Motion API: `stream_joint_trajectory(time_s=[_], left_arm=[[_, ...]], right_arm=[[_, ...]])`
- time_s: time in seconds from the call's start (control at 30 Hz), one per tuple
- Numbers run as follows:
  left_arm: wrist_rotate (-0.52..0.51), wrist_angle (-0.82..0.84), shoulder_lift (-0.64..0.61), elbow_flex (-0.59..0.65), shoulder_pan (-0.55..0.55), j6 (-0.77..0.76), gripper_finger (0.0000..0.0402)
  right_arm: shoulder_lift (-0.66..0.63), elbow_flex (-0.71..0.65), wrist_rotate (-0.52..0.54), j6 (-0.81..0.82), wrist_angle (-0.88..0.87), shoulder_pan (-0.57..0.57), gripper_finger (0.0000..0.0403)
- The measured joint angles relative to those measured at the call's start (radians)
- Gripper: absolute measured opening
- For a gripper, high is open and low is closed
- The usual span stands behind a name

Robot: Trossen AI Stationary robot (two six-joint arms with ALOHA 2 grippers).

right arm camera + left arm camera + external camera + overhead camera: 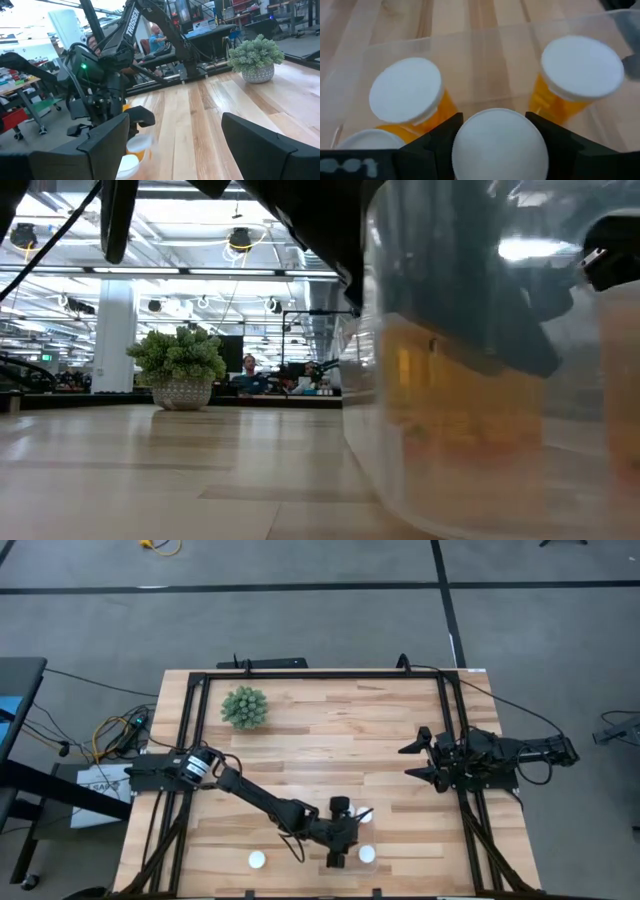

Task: Pick and place pill bottles into a basket
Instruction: Put the top orange pill bottle into the transparent bin

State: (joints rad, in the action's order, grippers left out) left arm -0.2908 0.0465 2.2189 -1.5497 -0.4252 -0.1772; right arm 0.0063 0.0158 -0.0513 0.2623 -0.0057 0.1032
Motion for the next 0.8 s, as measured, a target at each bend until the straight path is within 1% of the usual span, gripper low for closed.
stream_joint_trajectory(time_s=[0.13, 0.23, 0.43, 0.5, 0.6, 0.67, 0.8], left_arm=[[-0.008, 0.05, -0.016, 0.0, 0.0, -0.002, 0.02], [-0.042, 0.077, -0.04, 0.001, 0.0, 0.007, 0.02], [-0.085, 0.077, -0.083, 0.0, 0.0, 0.034, 0.02], [-0.073, 0.076, -0.083, 0.0, 0.001, 0.028, 0.02], [-0.024, 0.078, -0.077, 0.0, 0.005, 0.004, 0.02], [-0.023, 0.103, -0.072, 0.001, 0.005, -0.005, 0.02], [-0.02, 0.086, -0.072, 0.001, 0.005, -0.009, 0.02]], right_arm=[[0.0, 0.0, 0.0, 0.0, 0.0, 0.0, 0.0311], [0.0, 0.0, 0.0, 0.0, 0.0, 0.0, 0.0311], [0.0, 0.0, 0.0, 0.0, 0.0, 0.0, 0.0311], [0.0, 0.0, 0.0, 0.0, 0.0, 0.0, 0.0311], [0.0, 0.0, 0.0, 0.0, 0.0, 0.0, 0.0311], [0.0, 0.0, 0.0, 0.0, 0.0, 0.0, 0.0311], [0.0, 0.0, 0.0, 0.0, 0.0, 0.0, 0.0311]])
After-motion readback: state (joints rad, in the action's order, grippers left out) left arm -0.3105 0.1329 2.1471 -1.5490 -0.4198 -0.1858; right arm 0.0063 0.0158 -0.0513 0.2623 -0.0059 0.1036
